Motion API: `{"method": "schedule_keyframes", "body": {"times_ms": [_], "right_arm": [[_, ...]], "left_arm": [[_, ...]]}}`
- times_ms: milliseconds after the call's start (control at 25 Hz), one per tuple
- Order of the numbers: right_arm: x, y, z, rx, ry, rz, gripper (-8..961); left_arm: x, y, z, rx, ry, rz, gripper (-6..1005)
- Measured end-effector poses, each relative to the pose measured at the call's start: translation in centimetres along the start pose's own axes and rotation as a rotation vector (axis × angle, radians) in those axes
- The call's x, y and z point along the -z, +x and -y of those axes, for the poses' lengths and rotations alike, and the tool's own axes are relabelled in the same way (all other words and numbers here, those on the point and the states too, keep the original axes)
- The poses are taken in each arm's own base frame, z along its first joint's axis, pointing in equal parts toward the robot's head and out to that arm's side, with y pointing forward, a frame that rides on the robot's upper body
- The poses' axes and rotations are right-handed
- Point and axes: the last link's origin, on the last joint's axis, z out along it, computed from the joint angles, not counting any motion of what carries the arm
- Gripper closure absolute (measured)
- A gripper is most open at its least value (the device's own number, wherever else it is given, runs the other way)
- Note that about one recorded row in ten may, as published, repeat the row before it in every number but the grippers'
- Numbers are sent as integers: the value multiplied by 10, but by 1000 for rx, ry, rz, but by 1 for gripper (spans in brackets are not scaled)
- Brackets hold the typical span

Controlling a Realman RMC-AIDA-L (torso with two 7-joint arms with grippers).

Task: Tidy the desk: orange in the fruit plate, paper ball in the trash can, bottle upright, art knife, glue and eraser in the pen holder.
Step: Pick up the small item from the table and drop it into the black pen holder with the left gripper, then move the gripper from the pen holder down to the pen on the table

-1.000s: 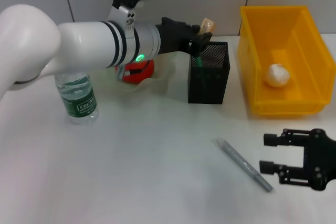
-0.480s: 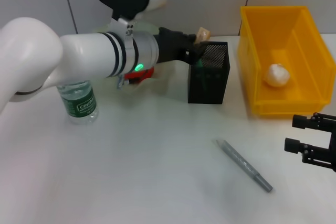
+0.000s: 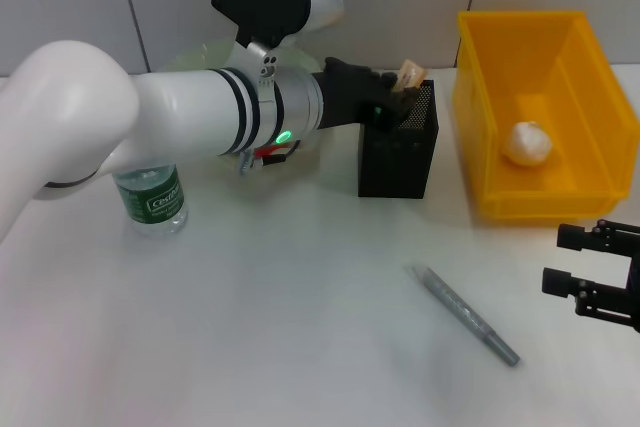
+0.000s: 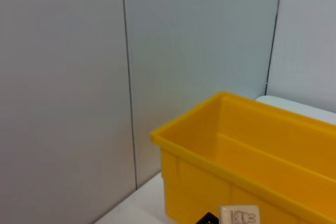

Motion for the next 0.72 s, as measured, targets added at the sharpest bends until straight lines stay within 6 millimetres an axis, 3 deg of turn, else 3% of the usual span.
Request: {"method": "schedule_keyframes", "body": {"times_ms": [280, 600, 720], "right_arm": [[1, 0, 0, -2, 1, 3, 311], [0, -1, 0, 1, 1, 4, 311], [1, -2, 1, -3, 4, 4, 311]], "left_arm": [[0, -4, 6, 46, 26, -7, 672], [2, -4, 4, 51, 20, -16, 284], [29, 0, 1, 35, -39, -79, 189]]}}
